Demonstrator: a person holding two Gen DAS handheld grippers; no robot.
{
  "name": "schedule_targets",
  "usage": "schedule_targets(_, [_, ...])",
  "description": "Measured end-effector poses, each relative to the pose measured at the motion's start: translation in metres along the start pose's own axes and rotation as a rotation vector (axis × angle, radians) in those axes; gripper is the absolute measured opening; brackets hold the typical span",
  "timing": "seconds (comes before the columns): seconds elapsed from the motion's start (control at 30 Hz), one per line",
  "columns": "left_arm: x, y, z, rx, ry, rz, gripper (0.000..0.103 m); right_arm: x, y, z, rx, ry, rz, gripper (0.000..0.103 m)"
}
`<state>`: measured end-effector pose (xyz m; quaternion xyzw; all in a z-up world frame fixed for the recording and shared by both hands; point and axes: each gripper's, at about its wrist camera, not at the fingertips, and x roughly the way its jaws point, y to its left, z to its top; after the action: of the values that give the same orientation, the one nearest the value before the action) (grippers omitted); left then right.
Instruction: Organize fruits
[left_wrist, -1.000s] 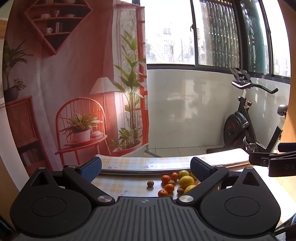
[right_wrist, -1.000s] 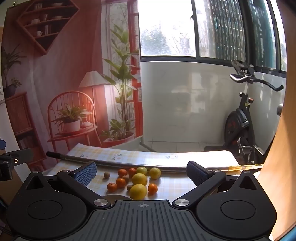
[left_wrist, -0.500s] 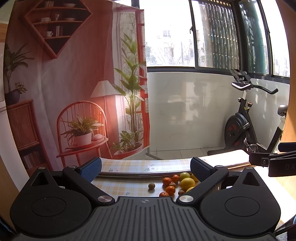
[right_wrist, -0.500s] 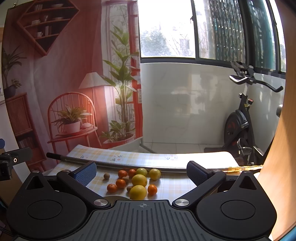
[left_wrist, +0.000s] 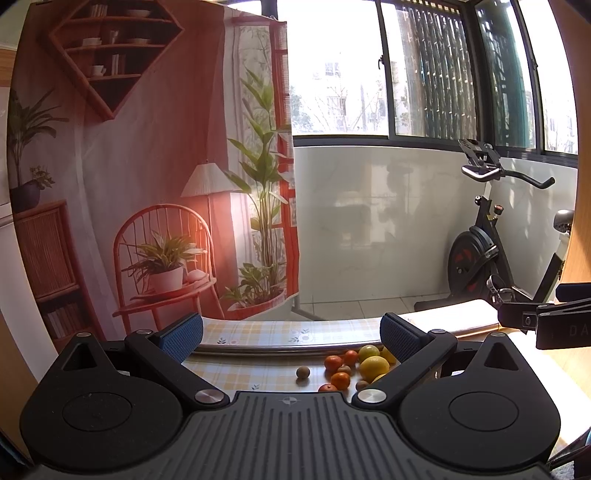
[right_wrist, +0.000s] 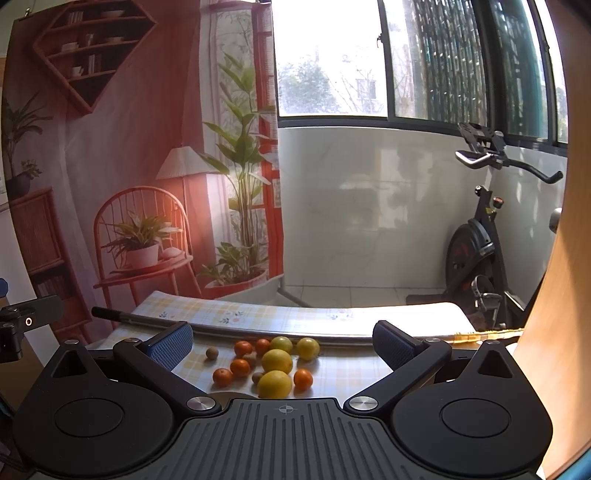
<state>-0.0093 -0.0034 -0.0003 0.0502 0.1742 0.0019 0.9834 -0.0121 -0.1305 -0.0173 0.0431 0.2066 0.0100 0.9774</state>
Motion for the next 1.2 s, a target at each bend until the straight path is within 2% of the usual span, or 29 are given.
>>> schedule_targets(1.2, [-0.0029, -0.0003, 0.0009, -0.001, -0.003, -0.003, 0.103, -0.0040, -0.0017, 0.0004, 0.002, -0.006, 0.000, 0.103])
